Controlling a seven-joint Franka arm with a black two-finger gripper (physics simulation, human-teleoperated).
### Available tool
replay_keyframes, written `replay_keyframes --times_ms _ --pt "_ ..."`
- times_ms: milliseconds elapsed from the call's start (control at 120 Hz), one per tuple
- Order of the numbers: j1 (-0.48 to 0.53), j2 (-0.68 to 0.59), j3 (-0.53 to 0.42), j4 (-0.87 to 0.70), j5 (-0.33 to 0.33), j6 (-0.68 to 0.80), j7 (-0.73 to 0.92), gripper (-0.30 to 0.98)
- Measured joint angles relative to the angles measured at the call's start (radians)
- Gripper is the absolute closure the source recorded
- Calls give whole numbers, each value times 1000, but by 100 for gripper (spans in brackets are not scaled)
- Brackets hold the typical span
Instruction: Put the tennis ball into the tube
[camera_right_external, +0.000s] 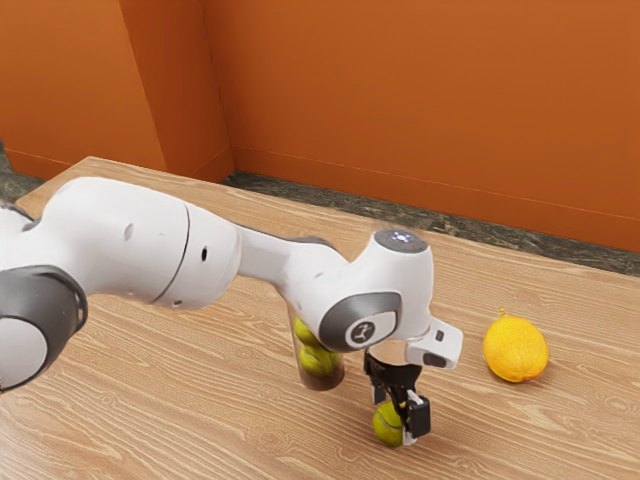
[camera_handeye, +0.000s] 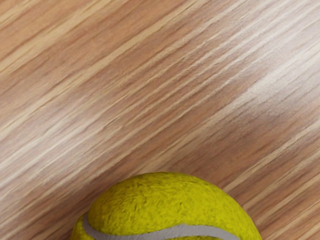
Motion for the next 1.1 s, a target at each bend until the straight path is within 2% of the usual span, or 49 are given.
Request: replay_keyframes --times_ms 242,558,708,758,792,1100 --pt "-1 16 0 -4 -8 21 23 1" --pt "-1 20 0 -28 -16 65 41 19" --pt "-2 20 0 -32 -13 77 44 10" --pt "-2 16 0 -31 -17 78 46 22" --pt "-2 13 0 -31 -17 78 47 25" --pt "-1 -58 -2 -21 -4 43 41 34"
